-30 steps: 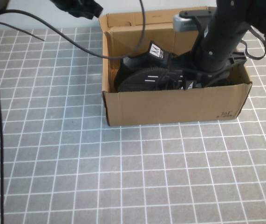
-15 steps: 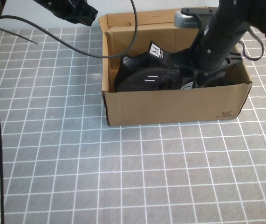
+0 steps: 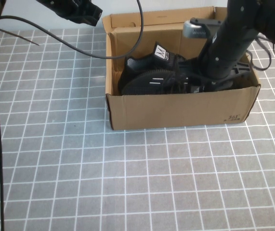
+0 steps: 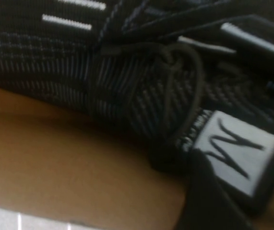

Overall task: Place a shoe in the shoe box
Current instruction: Hand over the shoe

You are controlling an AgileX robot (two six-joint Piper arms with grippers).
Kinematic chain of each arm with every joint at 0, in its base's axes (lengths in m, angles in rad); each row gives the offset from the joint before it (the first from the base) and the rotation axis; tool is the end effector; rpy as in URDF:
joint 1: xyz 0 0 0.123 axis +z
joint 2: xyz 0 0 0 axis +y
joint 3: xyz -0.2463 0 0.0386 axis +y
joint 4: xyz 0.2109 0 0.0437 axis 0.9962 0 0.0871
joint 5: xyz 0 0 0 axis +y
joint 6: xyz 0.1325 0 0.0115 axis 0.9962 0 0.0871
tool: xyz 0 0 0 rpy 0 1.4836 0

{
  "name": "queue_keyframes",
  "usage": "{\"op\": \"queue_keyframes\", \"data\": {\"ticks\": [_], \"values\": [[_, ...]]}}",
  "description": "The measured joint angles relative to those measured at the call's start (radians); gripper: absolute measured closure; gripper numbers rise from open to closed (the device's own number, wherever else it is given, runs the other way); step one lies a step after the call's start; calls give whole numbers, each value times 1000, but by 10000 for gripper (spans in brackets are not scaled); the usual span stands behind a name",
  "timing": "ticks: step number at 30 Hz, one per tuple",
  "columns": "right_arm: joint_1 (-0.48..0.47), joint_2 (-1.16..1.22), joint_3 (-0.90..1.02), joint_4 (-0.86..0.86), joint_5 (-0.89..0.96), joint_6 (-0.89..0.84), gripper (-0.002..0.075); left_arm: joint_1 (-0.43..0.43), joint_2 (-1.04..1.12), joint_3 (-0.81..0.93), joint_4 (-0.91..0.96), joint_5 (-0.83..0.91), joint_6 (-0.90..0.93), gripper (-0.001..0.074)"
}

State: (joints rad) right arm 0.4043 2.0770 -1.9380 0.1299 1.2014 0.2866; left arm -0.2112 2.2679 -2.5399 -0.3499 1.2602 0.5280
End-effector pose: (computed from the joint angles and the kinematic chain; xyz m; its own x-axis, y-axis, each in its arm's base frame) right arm 0.3703 0.1759 0.2084 -0.9638 -0.0587 -0.2601 -0.1162 0.9704 0.2115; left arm 0.4396 -0.1387 0.2887 -0.5280 0.5047 -0.6830 0.6723 0.7397 0.0268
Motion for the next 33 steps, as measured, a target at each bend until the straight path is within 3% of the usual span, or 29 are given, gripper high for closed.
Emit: {"op": "queue_keyframes", "data": {"ticks": [10, 15, 17, 33], "values": [[-1, 29, 0, 20, -22, -46, 505, 0, 0, 0, 0, 0, 2, 736], [-1, 29, 0, 25, -30, -96, 676, 0, 0, 0, 0, 0, 4, 736], [-1, 29, 0, 27, -30, -110, 711, 0, 0, 0, 0, 0, 4, 736], [-1, -88, 0, 15, -52, -131, 720, 0, 0, 0, 0, 0, 6, 736]]}}
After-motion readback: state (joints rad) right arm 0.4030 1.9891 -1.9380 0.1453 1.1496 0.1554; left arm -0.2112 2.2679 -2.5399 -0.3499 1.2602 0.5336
